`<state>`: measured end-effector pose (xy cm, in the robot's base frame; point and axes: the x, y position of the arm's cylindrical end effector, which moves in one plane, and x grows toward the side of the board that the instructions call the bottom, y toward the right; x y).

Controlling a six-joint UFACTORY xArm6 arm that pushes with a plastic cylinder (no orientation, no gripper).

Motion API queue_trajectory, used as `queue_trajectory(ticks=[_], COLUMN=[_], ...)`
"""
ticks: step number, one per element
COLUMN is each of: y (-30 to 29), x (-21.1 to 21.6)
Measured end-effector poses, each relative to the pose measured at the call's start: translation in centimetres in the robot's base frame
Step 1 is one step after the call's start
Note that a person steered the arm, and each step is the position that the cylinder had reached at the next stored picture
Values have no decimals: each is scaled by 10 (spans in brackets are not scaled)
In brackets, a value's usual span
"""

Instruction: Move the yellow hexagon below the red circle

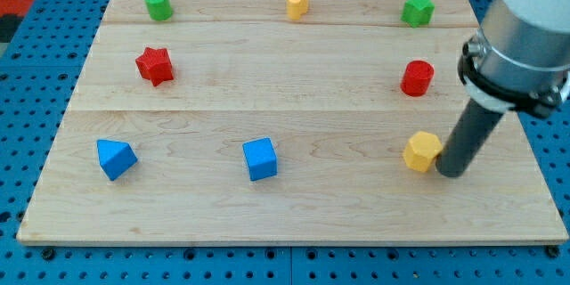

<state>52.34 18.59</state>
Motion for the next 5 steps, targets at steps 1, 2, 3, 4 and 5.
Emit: queue_trajectory(ticks=[1,2,3,4,5], y=[10,-10,-14,-14,-16], x=[20,37,6,-25,-1])
